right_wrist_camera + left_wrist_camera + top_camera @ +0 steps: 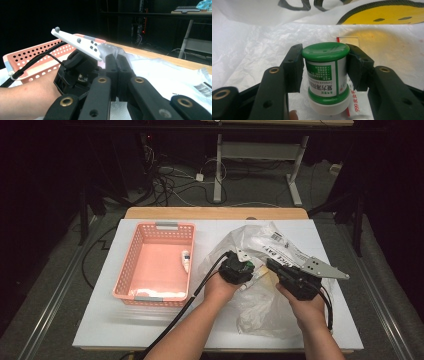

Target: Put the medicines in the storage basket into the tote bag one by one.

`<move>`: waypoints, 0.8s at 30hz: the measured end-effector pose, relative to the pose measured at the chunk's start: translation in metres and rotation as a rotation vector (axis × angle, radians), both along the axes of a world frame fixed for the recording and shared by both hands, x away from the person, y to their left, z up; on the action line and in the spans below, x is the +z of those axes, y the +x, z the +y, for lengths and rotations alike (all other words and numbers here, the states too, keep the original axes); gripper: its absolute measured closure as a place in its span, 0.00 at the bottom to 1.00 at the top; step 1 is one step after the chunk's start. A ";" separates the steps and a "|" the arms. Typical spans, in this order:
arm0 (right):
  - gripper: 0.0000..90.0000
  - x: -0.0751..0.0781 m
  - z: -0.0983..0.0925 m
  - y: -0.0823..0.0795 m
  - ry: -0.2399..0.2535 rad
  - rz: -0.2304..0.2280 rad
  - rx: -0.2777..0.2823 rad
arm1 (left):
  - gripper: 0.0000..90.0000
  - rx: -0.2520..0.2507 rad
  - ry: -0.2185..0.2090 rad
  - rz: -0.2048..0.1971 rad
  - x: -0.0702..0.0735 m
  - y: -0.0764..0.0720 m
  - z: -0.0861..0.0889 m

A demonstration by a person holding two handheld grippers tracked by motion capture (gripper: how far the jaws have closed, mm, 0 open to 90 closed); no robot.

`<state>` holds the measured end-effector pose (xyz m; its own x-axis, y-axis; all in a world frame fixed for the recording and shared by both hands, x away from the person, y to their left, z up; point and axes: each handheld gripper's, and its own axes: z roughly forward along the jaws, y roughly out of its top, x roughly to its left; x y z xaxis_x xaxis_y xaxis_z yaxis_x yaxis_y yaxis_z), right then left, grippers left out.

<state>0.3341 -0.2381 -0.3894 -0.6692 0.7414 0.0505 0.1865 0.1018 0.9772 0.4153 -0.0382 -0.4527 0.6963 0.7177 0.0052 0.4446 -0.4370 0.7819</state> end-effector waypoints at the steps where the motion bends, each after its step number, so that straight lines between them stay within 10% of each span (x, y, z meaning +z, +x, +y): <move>1: 1.00 0.000 0.000 0.000 0.000 0.000 0.000 | 0.56 0.002 -0.007 -0.004 0.000 0.000 0.000; 24: 1.00 0.000 0.000 -0.001 -0.006 0.004 -0.002 | 0.31 -0.028 0.004 0.095 0.006 -0.014 0.012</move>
